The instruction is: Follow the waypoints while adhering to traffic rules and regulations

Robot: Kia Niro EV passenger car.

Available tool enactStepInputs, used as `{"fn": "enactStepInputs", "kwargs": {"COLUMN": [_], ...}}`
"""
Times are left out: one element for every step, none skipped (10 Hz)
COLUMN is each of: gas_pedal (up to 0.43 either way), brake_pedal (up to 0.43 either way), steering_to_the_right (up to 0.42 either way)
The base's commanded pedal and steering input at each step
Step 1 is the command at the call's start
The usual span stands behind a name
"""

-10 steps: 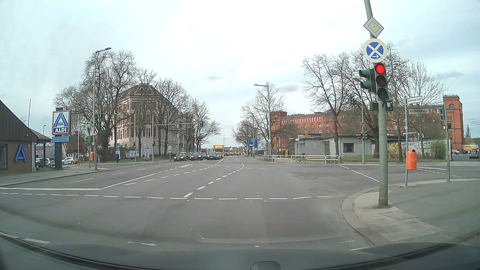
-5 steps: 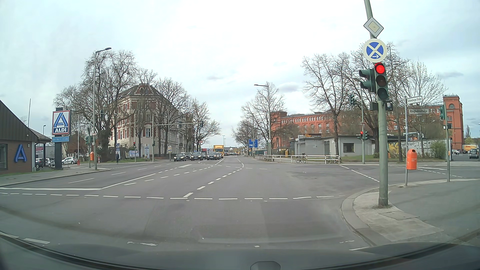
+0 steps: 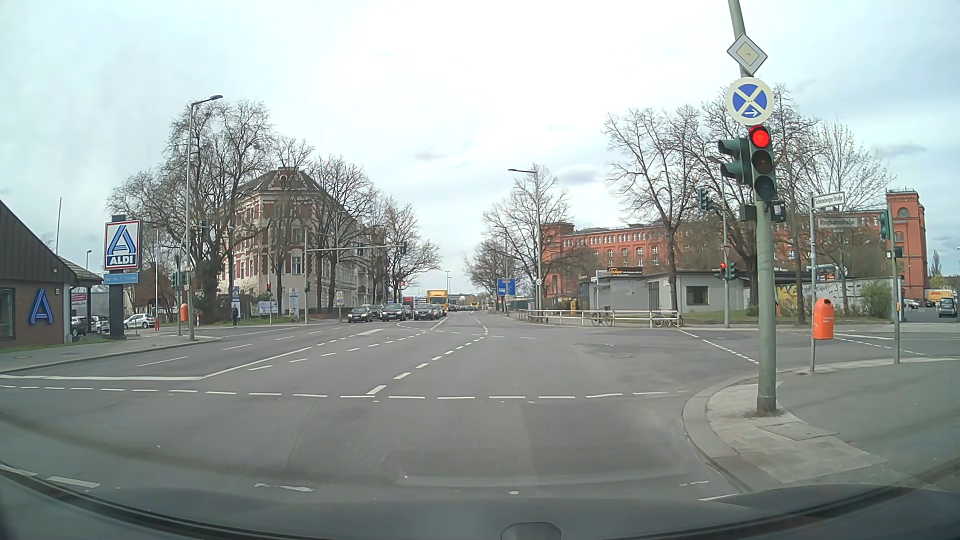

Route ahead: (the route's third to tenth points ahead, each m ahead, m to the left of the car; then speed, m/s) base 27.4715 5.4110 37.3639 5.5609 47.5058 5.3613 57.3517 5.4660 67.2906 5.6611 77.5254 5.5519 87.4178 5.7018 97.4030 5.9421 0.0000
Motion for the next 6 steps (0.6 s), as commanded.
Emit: {"fn": "enactStepInputs", "kwargs": {"gas_pedal": [0.0, 0.0, 0.0, 0.0, 0.0, 0.0], "brake_pedal": [0.348, 0.348, 0.348, 0.348, 0.348, 0.348], "steering_to_the_right": [-0.001, -0.001, -0.001, -0.001, -0.001, -0.001]}}
